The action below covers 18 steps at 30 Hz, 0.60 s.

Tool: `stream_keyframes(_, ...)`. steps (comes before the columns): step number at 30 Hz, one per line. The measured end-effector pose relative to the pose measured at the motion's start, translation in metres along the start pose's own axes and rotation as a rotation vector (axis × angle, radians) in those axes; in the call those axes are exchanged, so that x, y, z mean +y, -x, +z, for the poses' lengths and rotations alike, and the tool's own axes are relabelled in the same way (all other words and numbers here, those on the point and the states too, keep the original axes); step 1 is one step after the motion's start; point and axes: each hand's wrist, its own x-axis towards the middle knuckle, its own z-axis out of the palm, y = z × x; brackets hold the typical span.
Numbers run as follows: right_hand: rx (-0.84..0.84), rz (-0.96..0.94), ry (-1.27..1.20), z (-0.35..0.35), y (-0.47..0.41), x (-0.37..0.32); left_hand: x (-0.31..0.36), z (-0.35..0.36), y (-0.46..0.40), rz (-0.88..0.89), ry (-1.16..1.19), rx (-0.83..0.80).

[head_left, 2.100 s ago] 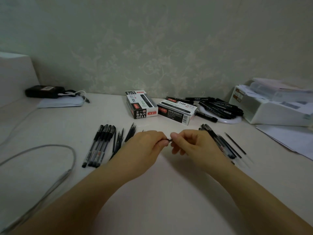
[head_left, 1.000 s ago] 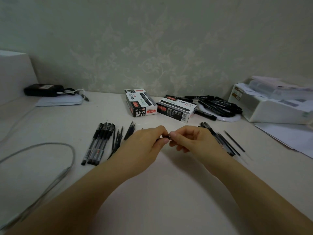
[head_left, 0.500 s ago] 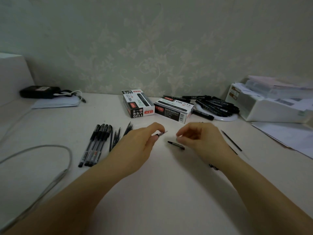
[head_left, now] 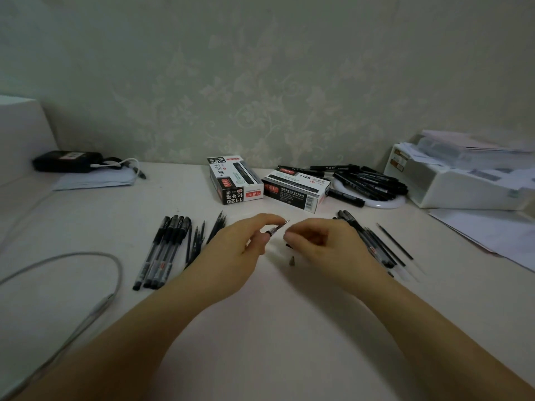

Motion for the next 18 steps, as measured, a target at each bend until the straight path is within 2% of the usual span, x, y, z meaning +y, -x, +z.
stream_keyframes(2, -0.082, 0.136, -0.363, 0.001, 0.002, -0.007, 0.001, 0.002, 0.0, 0.0, 0.107, -0.009)
stream_keyframes(4, -0.178, 0.22, -0.627, 0.004, 0.006, -0.01, 0.003, 0.005, 0.0, 0.021, 0.156, -0.03)
stream_keyframes(9, -0.144, 0.347, -0.85, 0.003, 0.004, -0.009, 0.003, 0.006, 0.0, 0.028, 0.1, -0.031)
stream_keyframes(11, -0.06, 0.346, -0.858, -0.002, -0.001, -0.009, 0.003, 0.006, 0.0, 0.022, 0.058, -0.031)
stream_keyframes(15, 0.346, 0.271, -0.898, -0.033, -0.01, -0.006, 0.002, 0.006, 0.001, -0.007, 0.001, -0.05)
stream_keyframes(17, 0.467, 0.243, -0.769, -0.053, -0.012, -0.001, 0.002, 0.006, 0.0, -0.015, -0.027, -0.045)
stream_keyframes(18, 0.49, 0.231, -0.615, -0.061, -0.012, 0.005, 0.001, 0.005, 0.0, -0.017, -0.037, -0.04)
